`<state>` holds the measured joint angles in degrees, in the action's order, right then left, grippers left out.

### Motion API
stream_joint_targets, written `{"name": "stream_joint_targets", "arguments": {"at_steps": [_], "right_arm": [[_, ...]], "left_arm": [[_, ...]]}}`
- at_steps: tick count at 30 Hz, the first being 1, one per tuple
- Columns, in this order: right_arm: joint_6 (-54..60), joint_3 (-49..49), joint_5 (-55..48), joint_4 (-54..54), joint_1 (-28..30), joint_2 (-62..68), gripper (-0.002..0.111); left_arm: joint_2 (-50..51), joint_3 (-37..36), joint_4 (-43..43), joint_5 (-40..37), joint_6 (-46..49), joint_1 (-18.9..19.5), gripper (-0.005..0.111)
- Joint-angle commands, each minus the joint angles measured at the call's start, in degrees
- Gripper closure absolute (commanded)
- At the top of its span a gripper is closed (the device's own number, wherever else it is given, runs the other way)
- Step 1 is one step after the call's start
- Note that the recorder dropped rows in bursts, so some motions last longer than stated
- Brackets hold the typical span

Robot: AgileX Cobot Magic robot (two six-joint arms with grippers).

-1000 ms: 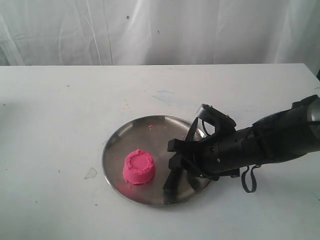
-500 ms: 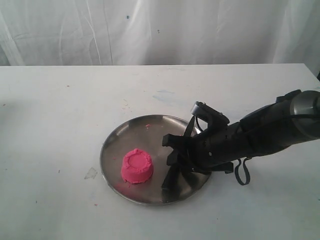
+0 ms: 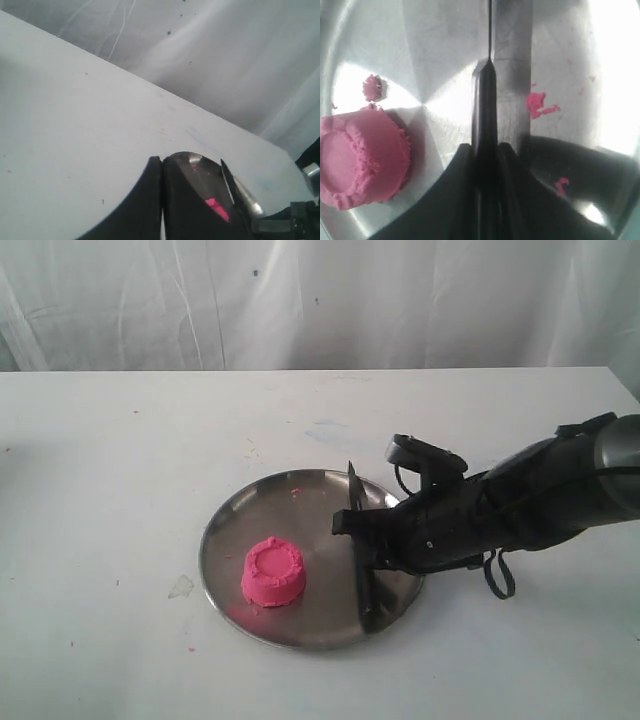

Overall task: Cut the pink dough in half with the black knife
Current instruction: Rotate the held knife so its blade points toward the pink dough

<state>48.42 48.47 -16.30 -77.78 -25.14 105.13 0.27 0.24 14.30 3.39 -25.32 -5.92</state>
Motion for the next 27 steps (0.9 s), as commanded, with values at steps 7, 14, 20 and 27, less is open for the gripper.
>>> {"name": "stream_joint_targets", "arguments": {"at_steps": [7, 14, 20, 27], "right_arm": [[1.85, -0.38, 1.02, 7.85, -0.02, -4.02, 0.108], [1.85, -0.38, 0.20, 10.19, -0.02, -3.81, 0.108], [0.66, -0.38, -3.44, 23.38, -0.02, -3.81, 0.108], [-5.54, -0.38, -5.53, 38.87, -0.02, -3.81, 0.108]], "left_arm": [[-0.27, 9.40, 1.79, -13.63, -10.70, -0.07, 0.107], [-0.27, 13.12, 3.04, -22.86, -10.70, -0.07, 0.107], [-0.27, 13.13, 23.82, -26.14, 5.93, -0.07, 0.107], [-0.27, 13.13, 42.00, -29.32, 28.15, -0.07, 0.107]]}}
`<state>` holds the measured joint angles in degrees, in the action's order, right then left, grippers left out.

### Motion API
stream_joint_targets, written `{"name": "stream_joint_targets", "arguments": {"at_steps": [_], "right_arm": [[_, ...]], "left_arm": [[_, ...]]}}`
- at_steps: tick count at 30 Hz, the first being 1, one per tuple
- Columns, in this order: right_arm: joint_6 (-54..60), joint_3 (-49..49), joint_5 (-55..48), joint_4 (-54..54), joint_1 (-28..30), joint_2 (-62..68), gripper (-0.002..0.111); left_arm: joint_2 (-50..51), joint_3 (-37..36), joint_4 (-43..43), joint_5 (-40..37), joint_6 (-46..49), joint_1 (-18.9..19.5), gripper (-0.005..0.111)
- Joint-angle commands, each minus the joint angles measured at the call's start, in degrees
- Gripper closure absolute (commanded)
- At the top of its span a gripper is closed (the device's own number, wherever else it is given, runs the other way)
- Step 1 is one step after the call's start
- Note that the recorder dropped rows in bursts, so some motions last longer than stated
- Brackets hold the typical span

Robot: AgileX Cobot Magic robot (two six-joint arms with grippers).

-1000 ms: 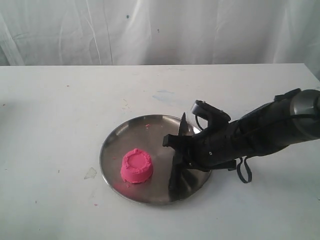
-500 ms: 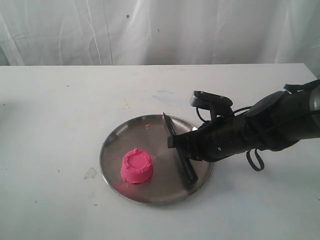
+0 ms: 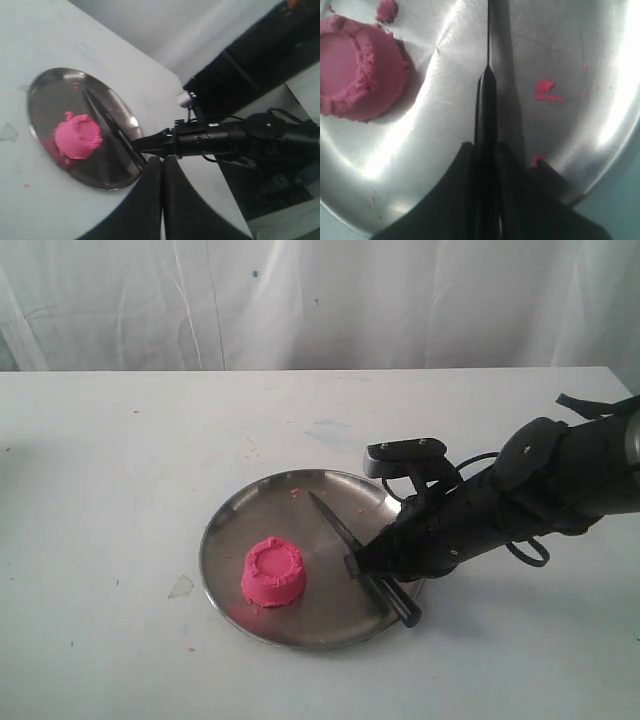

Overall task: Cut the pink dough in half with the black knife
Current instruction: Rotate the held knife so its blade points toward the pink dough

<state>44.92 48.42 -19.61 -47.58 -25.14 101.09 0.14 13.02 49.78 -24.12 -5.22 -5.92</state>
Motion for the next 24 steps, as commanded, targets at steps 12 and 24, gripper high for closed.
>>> {"name": "stream_joint_targets", "arguments": {"at_steps": [12, 24], "right_arm": [[-2.06, -0.12, -6.10, 12.71, -0.02, 0.24, 0.108], [-2.06, -0.12, -7.69, 13.92, -0.02, 0.24, 0.093]], "left_arm": [[-0.14, 0.34, 6.31, -1.98, 8.04, -0.07, 0.107], [-0.14, 0.34, 6.33, -2.08, 8.04, -0.07, 0.107]]}}
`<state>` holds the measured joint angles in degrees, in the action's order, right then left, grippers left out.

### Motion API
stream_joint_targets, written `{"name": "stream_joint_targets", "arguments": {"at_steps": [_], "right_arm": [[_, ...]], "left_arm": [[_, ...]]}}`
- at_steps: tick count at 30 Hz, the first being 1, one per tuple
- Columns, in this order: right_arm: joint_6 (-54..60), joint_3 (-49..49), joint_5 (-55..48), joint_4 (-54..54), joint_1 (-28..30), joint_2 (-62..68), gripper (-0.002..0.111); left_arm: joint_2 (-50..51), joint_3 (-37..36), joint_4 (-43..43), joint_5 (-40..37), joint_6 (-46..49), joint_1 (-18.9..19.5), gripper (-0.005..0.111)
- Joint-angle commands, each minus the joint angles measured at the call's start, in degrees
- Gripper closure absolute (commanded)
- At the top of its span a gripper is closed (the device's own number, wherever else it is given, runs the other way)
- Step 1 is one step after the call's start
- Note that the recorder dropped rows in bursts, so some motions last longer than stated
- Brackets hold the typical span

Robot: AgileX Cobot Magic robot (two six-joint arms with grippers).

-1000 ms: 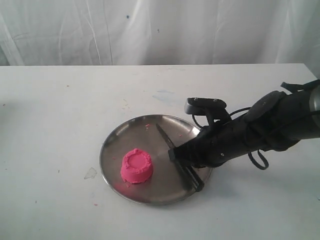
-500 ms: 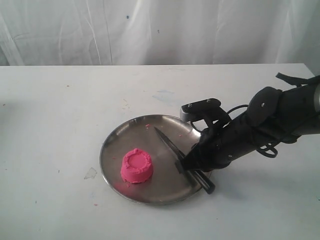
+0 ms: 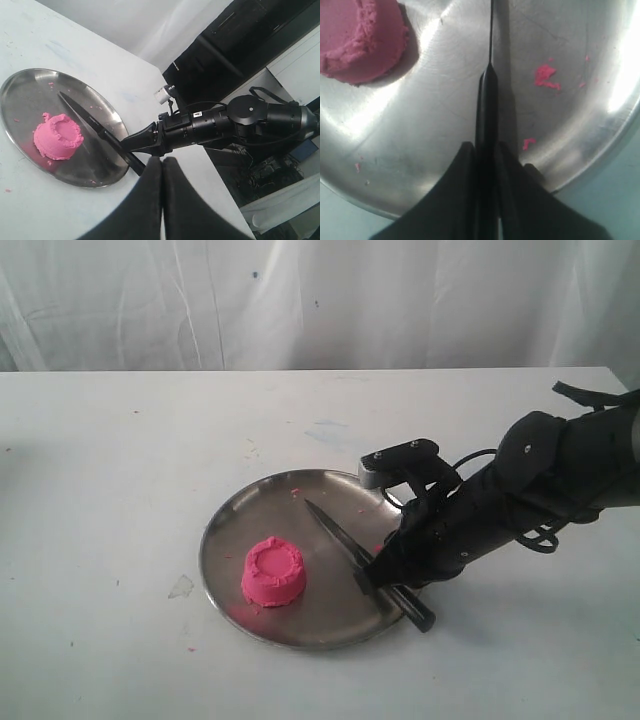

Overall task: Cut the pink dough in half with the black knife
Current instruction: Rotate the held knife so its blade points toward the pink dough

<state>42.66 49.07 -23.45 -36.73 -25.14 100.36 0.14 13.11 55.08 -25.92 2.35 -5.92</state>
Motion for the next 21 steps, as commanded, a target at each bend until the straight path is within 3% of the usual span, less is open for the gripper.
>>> {"name": "stream_joint_targets", "arguments": {"at_steps": [1, 5, 14, 17, 21], "right_arm": [[0.19, -0.78, -3.85, 3.16, -0.02, 0.96, 0.091], [0.19, -0.78, -3.85, 3.31, -0.02, 1.04, 0.084], [0.10, -0.78, -4.14, 4.29, -0.02, 3.57, 0.084], [-1.18, -0.65, -3.60, 4.29, -0.02, 3.61, 0.091], [-2.74, 0.46, -3.60, 4.29, -0.02, 3.39, 0.108]], "left_arm": [[-0.14, 0.26, 1.02, -0.28, 0.47, -0.07, 0.107], [-0.14, 0.26, 1.02, -0.28, 0.47, -0.07, 0.107], [-0.14, 0.26, 1.02, -0.03, 0.47, -0.07, 0.107], [-0.14, 0.26, 1.02, 0.68, 0.47, -0.07, 0.107], [-0.14, 0.26, 1.02, 1.46, 0.47, -0.07, 0.107]]}}
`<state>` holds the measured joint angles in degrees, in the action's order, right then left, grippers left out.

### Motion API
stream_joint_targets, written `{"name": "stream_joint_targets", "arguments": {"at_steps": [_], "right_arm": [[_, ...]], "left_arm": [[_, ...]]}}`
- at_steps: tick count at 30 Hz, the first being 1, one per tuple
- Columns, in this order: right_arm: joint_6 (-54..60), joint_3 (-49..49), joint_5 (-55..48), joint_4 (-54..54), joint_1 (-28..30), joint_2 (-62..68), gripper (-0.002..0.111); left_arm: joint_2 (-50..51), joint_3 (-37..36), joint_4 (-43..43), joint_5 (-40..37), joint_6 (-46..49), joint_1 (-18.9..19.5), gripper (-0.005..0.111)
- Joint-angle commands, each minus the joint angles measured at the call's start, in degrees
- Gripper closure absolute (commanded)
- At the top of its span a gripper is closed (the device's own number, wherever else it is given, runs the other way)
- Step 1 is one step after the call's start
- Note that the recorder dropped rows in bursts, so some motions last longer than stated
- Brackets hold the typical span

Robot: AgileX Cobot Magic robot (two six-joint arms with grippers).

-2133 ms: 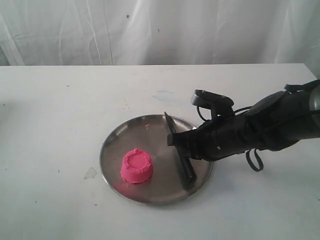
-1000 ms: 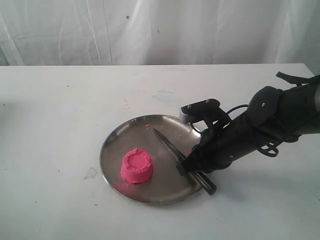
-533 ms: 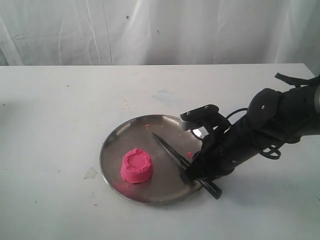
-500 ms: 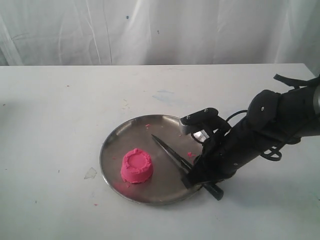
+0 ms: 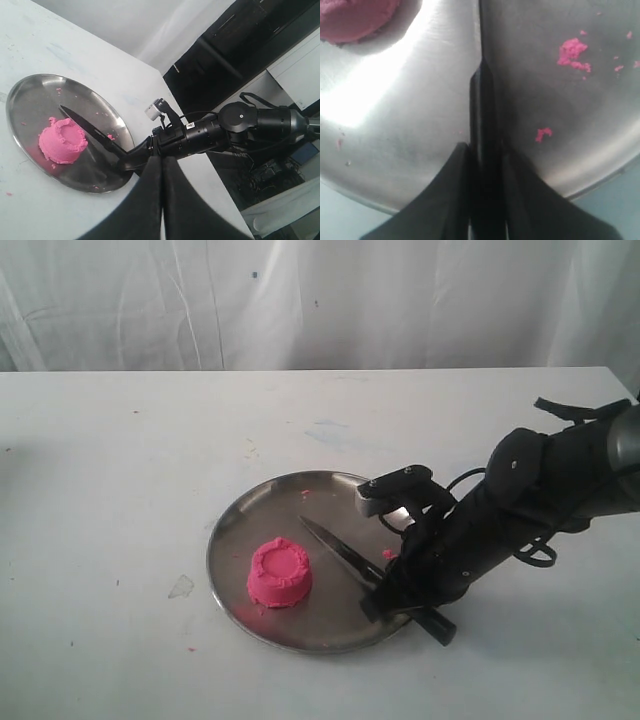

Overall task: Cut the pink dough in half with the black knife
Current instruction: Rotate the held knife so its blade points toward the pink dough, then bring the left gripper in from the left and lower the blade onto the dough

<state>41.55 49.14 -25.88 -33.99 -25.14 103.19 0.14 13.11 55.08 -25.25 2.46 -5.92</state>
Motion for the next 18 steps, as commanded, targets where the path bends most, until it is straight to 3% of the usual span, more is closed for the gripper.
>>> {"name": "stream_joint_targets", "arguments": {"at_steps": [1, 9, 18], "right_arm": [[-2.21, 0.63, -0.65, 1.55, -0.02, 0.14, 0.108], [-3.38, 1.14, -0.29, 3.47, -0.02, -6.14, 0.108], [-9.23, 7.44, -13.99, 15.04, -2.31, -10.46, 0.108]], "left_arm": [[-0.14, 0.26, 1.02, 0.79, 0.36, -0.07, 0.107], [-0.14, 0.26, 1.02, 0.78, 0.63, -0.07, 0.107], [1.01, 1.11, 1.44, -5.12, 5.82, -0.07, 0.107]]}}
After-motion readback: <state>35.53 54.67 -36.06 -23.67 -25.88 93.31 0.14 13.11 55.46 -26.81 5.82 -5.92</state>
